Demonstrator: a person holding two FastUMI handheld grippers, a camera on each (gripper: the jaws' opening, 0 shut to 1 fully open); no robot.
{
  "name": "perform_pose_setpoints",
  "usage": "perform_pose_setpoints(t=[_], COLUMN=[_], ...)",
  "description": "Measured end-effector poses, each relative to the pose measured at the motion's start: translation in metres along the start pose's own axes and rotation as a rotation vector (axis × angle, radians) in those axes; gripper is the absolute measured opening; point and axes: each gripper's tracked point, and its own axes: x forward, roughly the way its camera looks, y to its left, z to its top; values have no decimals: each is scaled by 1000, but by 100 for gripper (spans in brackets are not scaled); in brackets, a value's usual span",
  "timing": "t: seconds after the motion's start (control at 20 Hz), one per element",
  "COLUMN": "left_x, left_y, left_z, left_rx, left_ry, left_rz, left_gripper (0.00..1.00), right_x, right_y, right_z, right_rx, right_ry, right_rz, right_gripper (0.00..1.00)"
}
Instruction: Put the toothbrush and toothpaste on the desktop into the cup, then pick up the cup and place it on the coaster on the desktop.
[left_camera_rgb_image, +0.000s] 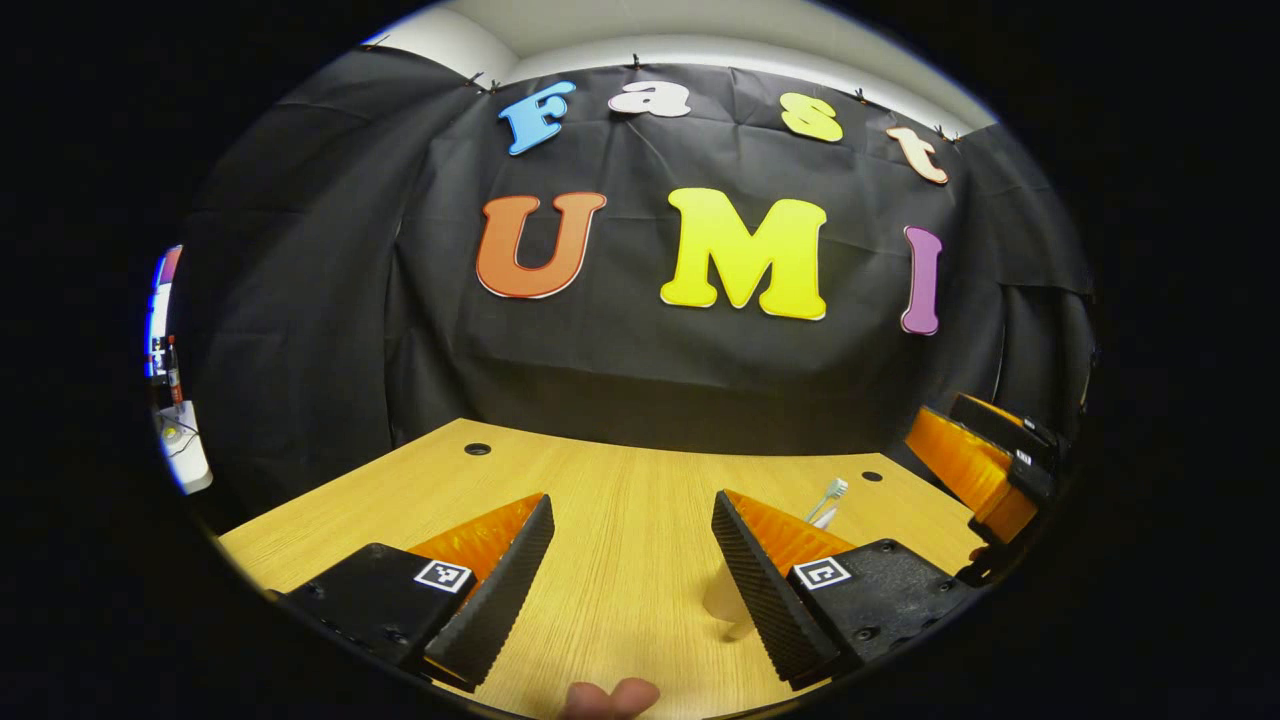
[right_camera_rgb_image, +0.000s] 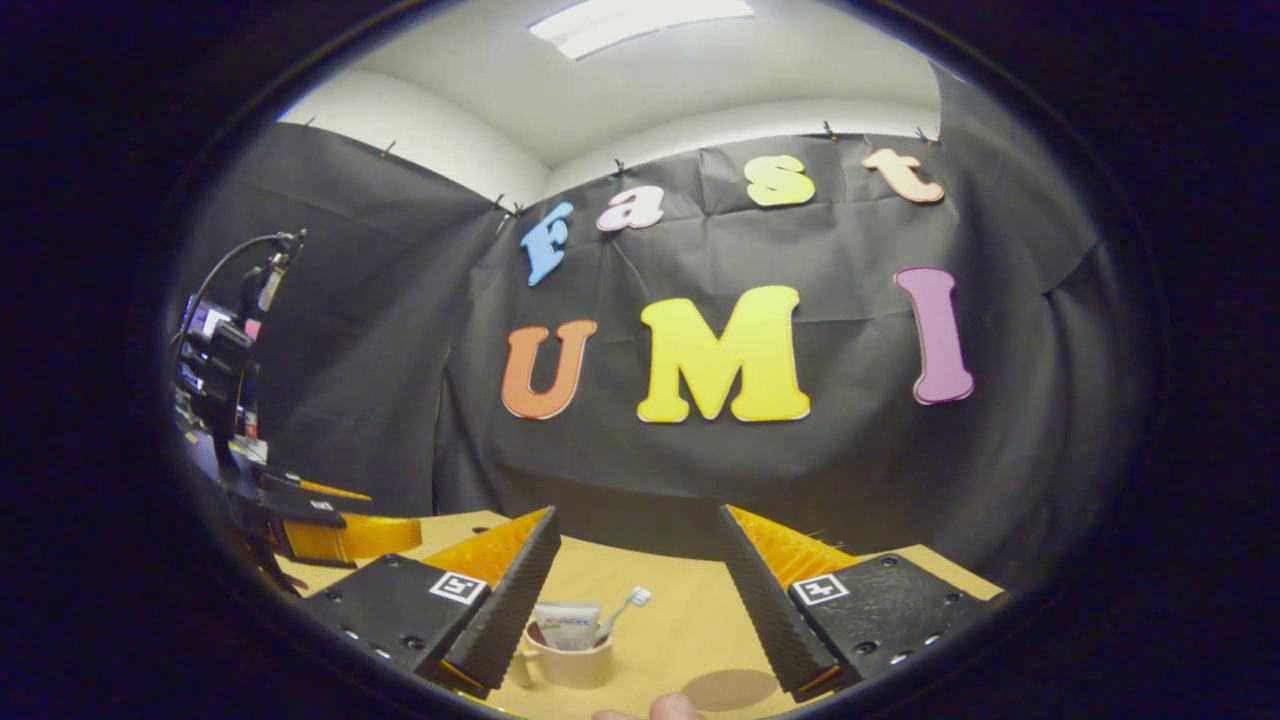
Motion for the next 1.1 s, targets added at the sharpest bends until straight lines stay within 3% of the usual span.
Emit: perform_pose_setpoints(t=[0.25, 0.4, 0.65, 0.8, 0.9, 1.0, 1.1], left_x=[4, 4, 0, 1, 1, 2, 0], left_y=[-29, -55, -81, -86, -87, -88, -91], left_z=[4, -8, -31, -59, -78, -96, -110], left_rx=[-9, -13, 71, 62, 48, 45, 49], left_ry=[166, 381, 729, 906, 1005, 1088, 1149], left_rz=[-83, -168, -230, -215, -191, -177, -171], left_gripper=[100, 100, 100, 100, 100, 100, 100], right_x=[-83, -123, -161, -174, -181, -190, -197], right_y=[-60, -84, -112, -111, -109, -107, -112], right_z=[-25, -32, -37, -47, -54, -61, -64], right_rx=[-26, 9, 85, 118, 125, 140, 163], right_ry=[99, 124, 141, 162, 180, 197, 194], right_rz=[-104, -159, -203, -204, -202, -203, -228], right_gripper=[95, 95, 95, 91, 95, 91, 95])
